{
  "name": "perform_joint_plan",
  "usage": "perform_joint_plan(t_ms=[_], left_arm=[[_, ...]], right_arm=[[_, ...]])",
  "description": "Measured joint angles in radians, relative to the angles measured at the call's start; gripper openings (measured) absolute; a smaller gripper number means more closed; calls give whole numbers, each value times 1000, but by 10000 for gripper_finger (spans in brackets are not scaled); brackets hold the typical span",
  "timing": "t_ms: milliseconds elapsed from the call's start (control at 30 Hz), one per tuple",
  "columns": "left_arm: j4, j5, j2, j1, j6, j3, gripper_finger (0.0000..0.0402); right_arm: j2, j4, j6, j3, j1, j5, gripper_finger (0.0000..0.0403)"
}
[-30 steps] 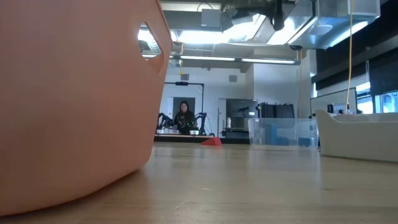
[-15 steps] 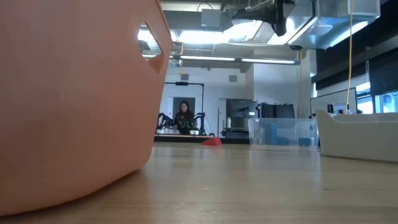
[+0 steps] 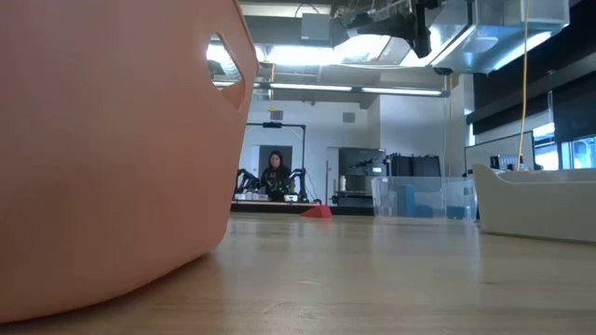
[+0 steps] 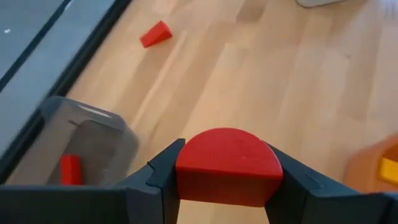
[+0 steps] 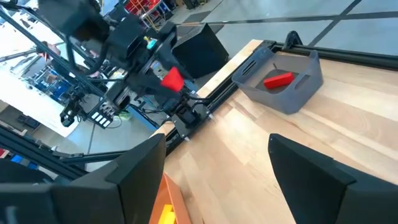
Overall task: Sort & place blocks by color
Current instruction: Put the bottom red block into the black transparent bin
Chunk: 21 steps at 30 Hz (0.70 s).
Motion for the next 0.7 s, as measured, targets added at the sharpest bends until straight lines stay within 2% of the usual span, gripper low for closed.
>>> perform_joint_plan(t_ms=[100, 200, 700], left_arm=[[5, 60, -2, 82, 54, 0, 158], [4, 112, -2, 115, 78, 0, 158], [4, 121, -2, 107, 76, 0, 158]], right_arm=[[0, 2, 3, 0, 0, 1, 283], [0, 2, 10, 0, 0, 1, 283], [0, 2, 27, 0, 0, 18, 283]])
